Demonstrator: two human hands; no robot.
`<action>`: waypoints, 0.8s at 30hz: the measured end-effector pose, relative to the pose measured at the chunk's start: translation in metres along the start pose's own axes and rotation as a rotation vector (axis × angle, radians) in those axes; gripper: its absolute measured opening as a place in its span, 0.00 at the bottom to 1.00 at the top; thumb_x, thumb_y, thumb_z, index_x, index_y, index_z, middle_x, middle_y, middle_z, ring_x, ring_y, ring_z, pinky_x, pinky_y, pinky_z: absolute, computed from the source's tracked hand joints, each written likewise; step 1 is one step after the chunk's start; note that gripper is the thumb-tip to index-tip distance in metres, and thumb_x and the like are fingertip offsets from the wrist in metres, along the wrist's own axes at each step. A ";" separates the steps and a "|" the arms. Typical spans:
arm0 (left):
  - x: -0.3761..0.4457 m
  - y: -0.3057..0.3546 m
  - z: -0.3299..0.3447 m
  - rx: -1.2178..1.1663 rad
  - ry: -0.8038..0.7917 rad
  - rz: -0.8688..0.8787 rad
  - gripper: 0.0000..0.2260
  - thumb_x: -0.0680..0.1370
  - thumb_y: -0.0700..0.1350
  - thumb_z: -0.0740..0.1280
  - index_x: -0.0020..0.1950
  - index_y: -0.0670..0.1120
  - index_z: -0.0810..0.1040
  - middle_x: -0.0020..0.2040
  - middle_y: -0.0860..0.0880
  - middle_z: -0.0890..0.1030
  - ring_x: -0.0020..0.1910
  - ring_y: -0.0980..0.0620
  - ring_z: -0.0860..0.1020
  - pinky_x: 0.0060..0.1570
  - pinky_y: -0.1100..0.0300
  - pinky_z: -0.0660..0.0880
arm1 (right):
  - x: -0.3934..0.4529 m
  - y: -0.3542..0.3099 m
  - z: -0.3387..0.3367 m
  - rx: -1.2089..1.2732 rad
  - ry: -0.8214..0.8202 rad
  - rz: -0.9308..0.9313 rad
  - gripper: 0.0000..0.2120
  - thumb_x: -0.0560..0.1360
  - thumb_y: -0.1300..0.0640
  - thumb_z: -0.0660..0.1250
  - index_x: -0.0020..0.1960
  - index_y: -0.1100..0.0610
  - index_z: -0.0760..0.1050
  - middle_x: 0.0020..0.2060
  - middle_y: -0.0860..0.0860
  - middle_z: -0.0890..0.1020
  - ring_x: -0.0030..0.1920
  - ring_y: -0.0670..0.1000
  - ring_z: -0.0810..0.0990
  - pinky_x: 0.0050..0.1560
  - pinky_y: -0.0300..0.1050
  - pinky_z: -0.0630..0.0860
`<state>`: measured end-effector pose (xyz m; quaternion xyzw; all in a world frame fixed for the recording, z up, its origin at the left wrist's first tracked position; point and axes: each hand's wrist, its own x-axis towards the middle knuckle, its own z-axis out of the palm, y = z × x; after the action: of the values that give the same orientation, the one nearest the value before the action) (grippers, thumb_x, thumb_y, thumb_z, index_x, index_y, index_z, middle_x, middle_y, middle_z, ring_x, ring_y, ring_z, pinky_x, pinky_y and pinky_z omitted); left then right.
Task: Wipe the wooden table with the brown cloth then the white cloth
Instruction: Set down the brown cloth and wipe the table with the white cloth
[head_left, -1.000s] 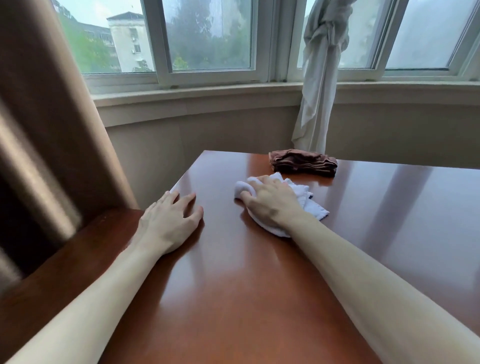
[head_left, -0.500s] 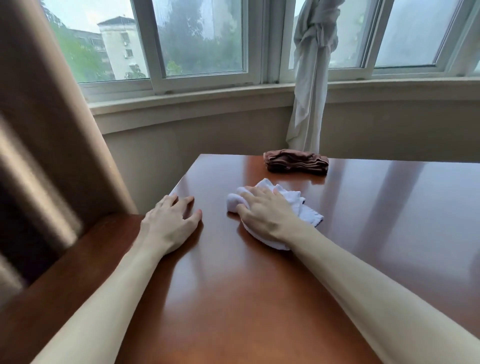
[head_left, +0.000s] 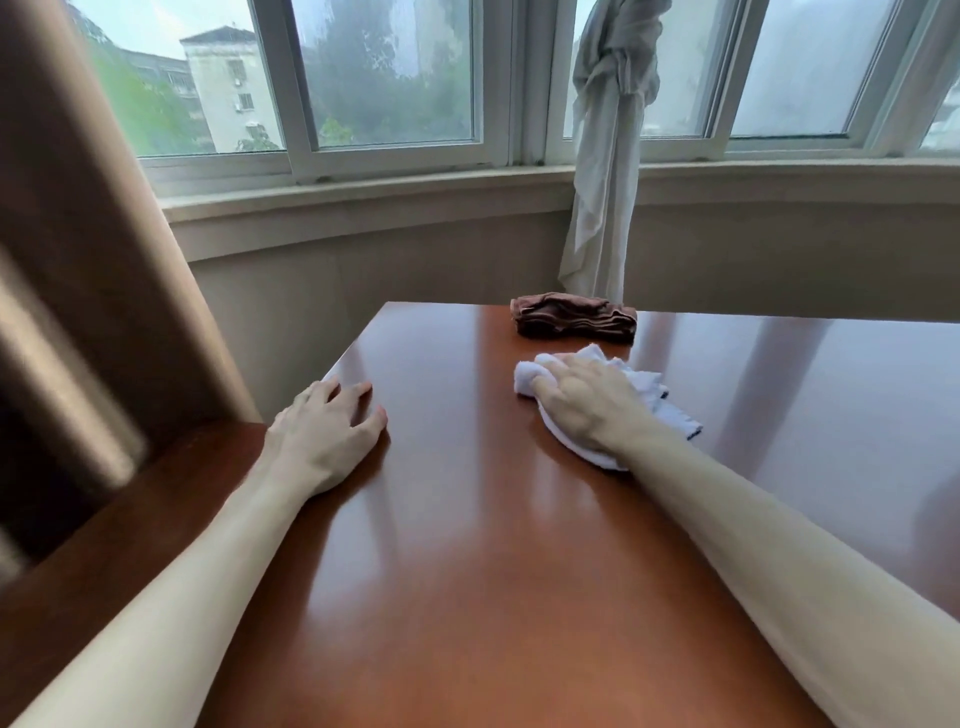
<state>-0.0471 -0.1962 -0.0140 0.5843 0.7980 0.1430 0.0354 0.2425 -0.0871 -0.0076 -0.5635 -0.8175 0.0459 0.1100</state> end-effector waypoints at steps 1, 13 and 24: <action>0.001 0.000 0.000 -0.009 0.007 -0.006 0.25 0.80 0.62 0.55 0.78 0.59 0.64 0.79 0.49 0.61 0.79 0.49 0.57 0.74 0.47 0.58 | 0.016 -0.005 0.006 -0.004 0.017 0.021 0.21 0.81 0.44 0.44 0.61 0.46 0.73 0.66 0.50 0.76 0.67 0.57 0.69 0.68 0.64 0.60; -0.001 0.001 -0.002 0.014 0.001 0.021 0.25 0.81 0.62 0.55 0.78 0.57 0.64 0.79 0.49 0.62 0.78 0.49 0.59 0.74 0.49 0.59 | -0.041 -0.079 0.017 0.073 0.018 -0.422 0.26 0.73 0.39 0.45 0.64 0.44 0.72 0.63 0.49 0.77 0.65 0.55 0.69 0.66 0.59 0.64; 0.004 0.000 0.006 0.009 0.046 0.025 0.24 0.81 0.61 0.55 0.77 0.57 0.65 0.78 0.48 0.62 0.79 0.49 0.58 0.74 0.48 0.59 | 0.048 -0.070 0.027 0.012 0.086 -0.070 0.22 0.78 0.43 0.50 0.62 0.51 0.76 0.63 0.54 0.78 0.66 0.61 0.72 0.68 0.65 0.63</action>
<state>-0.0465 -0.1915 -0.0192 0.5912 0.7918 0.1532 0.0126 0.1561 -0.0662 -0.0134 -0.5354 -0.8309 0.0229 0.1500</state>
